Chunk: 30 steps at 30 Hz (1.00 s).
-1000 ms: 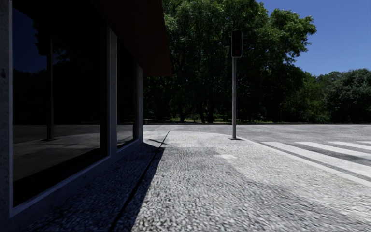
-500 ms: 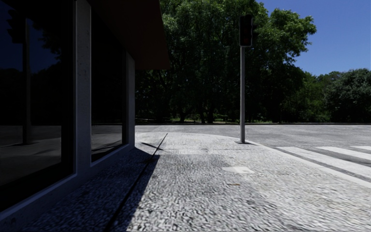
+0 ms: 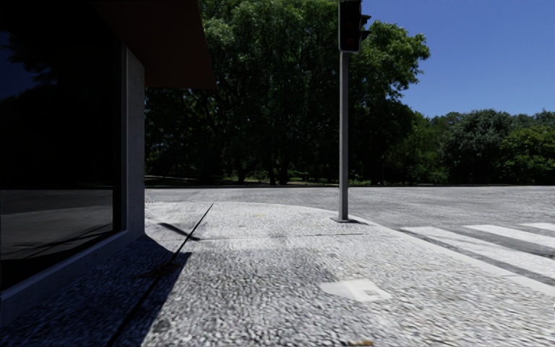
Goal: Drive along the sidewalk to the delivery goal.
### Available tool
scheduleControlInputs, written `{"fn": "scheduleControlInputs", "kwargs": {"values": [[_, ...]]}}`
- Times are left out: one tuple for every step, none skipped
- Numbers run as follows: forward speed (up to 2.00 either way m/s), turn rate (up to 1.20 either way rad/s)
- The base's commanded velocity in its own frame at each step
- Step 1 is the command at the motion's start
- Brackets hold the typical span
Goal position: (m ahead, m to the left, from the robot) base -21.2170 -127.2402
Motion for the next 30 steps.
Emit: {"fn": "scheduleControlInputs", "kwargs": {"values": [[1.81, -0.64], [1.81, -0.64], [1.81, -0.64], [1.81, -0.64], [1.81, -0.64], [1.81, -0.64], [1.81, -0.64], [1.81, -0.64], [1.81, -0.64], [1.81, -0.64], [1.81, -0.64], [1.81, -0.64], [1.81, -0.64], [1.81, -0.64], [1.81, -0.64], [1.81, -0.64], [1.81, -0.64], [1.81, -0.64], [1.81, -0.64], [1.81, -0.64], [1.81, -0.64], [1.81, -0.64], [1.81, -0.64], [1.81, -0.64], [1.81, -0.64], [1.81, -0.64], [1.81, -0.64], [1.81, -0.64], [1.81, -0.64], [1.81, -0.64]]}}
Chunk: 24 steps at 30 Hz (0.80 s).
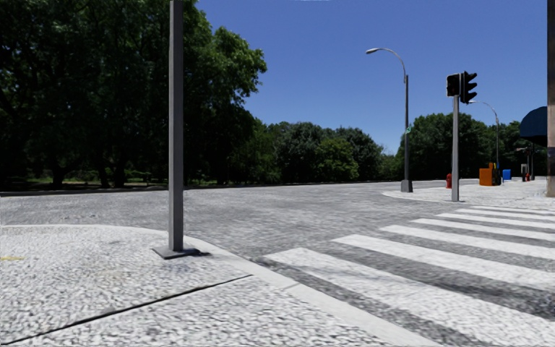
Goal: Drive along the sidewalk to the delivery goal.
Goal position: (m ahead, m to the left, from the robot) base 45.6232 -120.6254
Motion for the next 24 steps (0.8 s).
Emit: {"fn": "scheduleControlInputs", "kwargs": {"values": [[1.81, -0.64], [1.81, -0.64], [1.81, -0.64], [1.81, -0.64], [1.81, -0.64], [1.81, -0.64], [1.81, -0.64], [1.81, -0.64], [1.81, -0.64], [1.81, -0.64], [1.81, -0.64], [1.81, -0.64], [1.81, -0.64], [1.81, -0.64], [1.81, -0.64], [1.81, -0.64], [1.81, -0.64], [1.81, -0.64], [1.81, -0.64], [1.81, -0.64], [1.81, -0.64], [1.81, -0.64], [1.81, -0.64], [1.81, -0.64]]}}
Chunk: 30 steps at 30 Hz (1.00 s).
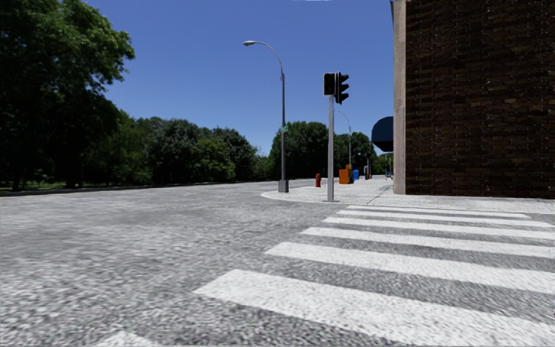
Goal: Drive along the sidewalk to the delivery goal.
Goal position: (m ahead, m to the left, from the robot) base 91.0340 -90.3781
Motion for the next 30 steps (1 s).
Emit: {"fn": "scheduleControlInputs", "kwargs": {"values": [[1.81, -0.64], [1.81, -0.64], [1.81, -0.64], [1.81, -0.64], [1.81, -0.64], [1.81, -0.64], [1.81, -0.64], [1.81, -0.64], [1.81, -0.64], [1.81, -0.64], [1.81, -0.64], [1.81, -0.64], [1.81, -0.64], [1.81, -0.64], [1.81, -0.64], [1.81, -0.64], [1.81, -0.64], [1.81, -0.64], [1.81, -0.64], [1.81, -0.64], [1.81, -0.64], [1.81, -0.64], [1.81, -0.64], [1.81, -0.64], [1.81, -0.64], [1.81, -0.64], [1.81, -0.64], [1.81, -0.19], [1.81, -0.03], [1.81, 0.00]]}}
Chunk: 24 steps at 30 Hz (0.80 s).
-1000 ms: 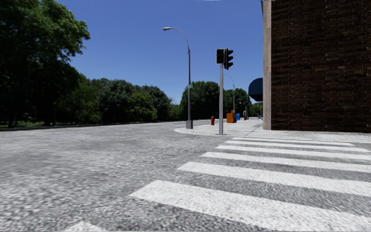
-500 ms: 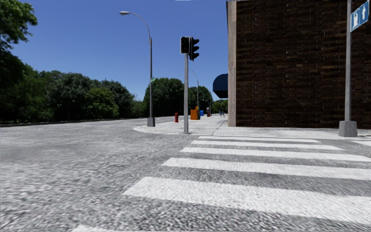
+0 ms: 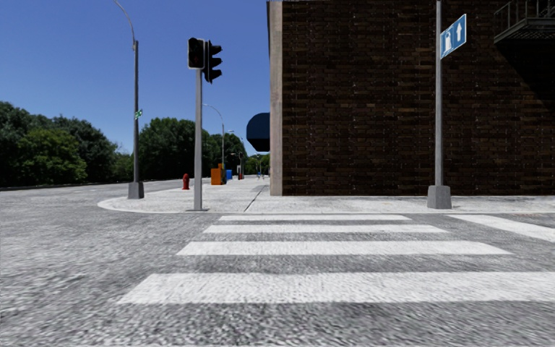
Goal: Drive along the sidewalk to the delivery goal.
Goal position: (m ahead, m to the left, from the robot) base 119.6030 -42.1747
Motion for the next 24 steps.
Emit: {"fn": "scheduleControlInputs", "kwargs": {"values": [[1.81, 0.00], [1.81, 0.00], [1.81, 0.00], [1.81, 0.00], [1.81, 0.00], [1.81, 0.00], [1.81, 0.00], [1.81, 0.00], [1.81, 0.00], [1.81, 0.00], [1.81, 0.00], [1.81, 0.00], [1.81, 0.00], [1.81, 0.00], [1.81, 0.00], [1.81, 0.00], [1.81, 0.00], [1.81, 0.00], [1.81, 0.00], [1.81, 0.00], [1.81, 0.00], [1.81, 0.00], [1.81, 0.00], [1.81, 0.00]]}}
